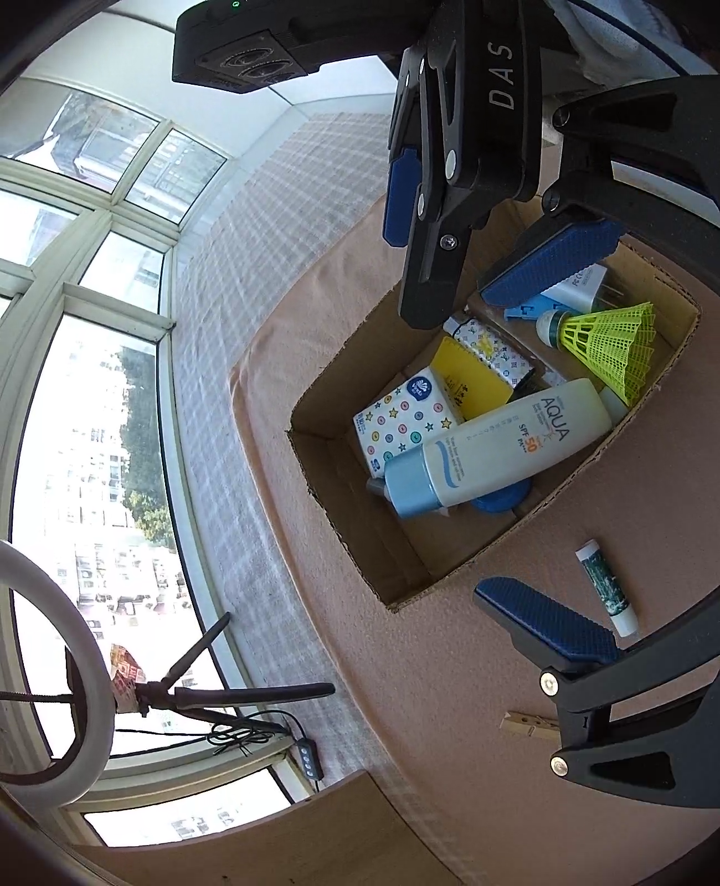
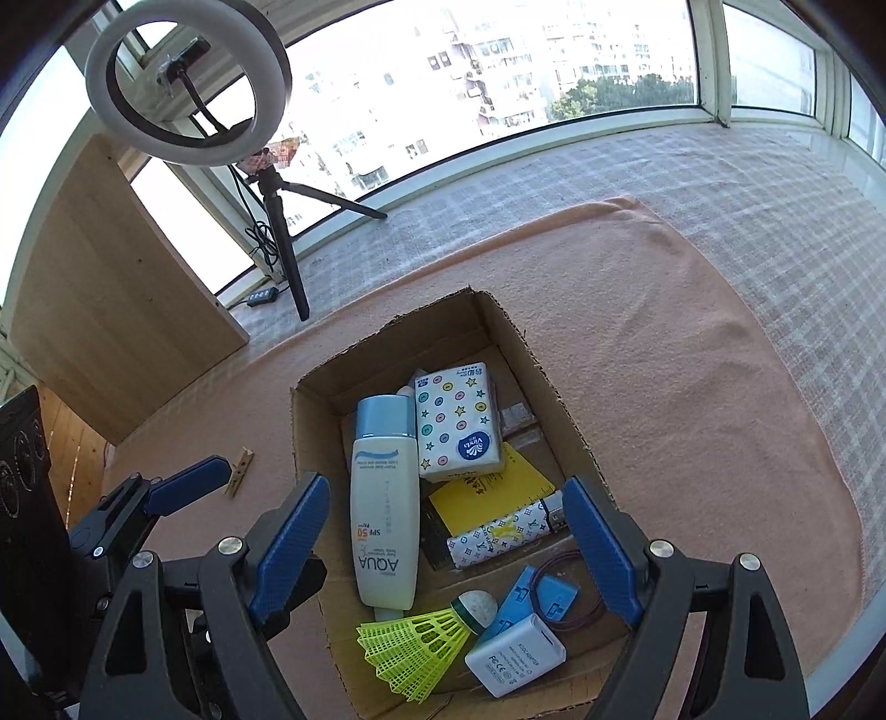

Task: Organize objects
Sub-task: 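Move both grippers back toward the wooden clothespin and green lip balm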

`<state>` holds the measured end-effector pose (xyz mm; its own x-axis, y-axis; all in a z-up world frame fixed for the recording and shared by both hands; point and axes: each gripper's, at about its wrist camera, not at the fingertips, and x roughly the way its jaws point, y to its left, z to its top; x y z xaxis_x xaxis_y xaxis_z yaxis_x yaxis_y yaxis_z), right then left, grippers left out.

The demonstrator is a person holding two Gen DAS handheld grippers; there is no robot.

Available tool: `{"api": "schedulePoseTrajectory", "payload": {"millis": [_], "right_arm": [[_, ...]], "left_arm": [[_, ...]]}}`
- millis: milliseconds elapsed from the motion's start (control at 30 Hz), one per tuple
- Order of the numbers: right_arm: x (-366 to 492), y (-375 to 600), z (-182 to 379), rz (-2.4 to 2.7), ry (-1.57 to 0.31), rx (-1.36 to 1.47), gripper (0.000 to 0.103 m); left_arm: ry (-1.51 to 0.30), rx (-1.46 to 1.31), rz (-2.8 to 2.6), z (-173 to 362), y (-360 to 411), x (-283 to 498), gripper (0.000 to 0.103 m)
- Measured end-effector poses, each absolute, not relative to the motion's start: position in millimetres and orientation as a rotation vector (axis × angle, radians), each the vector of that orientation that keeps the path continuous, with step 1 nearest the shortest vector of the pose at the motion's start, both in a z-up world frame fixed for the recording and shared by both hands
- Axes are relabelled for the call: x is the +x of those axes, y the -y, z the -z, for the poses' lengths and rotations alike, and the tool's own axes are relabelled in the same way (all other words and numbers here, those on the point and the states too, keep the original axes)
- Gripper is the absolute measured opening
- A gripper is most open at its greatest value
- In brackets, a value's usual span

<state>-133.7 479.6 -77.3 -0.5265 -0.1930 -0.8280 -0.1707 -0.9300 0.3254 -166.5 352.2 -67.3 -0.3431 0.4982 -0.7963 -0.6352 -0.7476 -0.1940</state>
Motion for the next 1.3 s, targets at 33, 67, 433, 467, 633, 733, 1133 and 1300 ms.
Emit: {"api": "schedulePoseTrajectory", "payload": {"millis": [33,67,433,467,633,733,1133,1300], "right_arm": [[-131.7,-478.4,76.3,2.671,0.594,1.510,0.083],[-129.2,-477.4,75.3,2.672,0.608,1.493,0.083],[-101.3,-445.7,75.3,2.638,0.676,1.428,0.083],[-98.7,-440.0,74.7,2.618,0.666,1.419,0.083],[-83.9,-403.4,72.2,2.576,0.607,1.413,0.083],[-76.2,-380.9,77.1,2.516,0.605,1.439,0.083],[-81.8,-324.7,125.9,2.440,0.664,1.628,0.083],[-93.0,-312.8,137.6,2.446,0.685,1.686,0.078]], "left_arm": [[-0.193,-1.181,-2.120,66.5,-347.4,-167.4,0.100],[-0.192,-1.181,-2.125,65.7,-342.3,-169.0,0.100],[-0.150,-1.249,-2.226,81.4,-256.2,-202.2,0.100],[-0.141,-1.259,-2.230,84.1,-248.1,-205.5,0.100],[-0.161,-1.300,-2.260,99.1,-217.1,-220.6,0.100],[-0.155,-1.327,-2.275,108.2,-201.9,-228.4,0.100],[-0.165,-1.400,-2.253,147.7,-178.7,-244.3,0.100],[-0.175,-1.414,-2.232,160.6,-178.8,-249.9,0.094]]}}
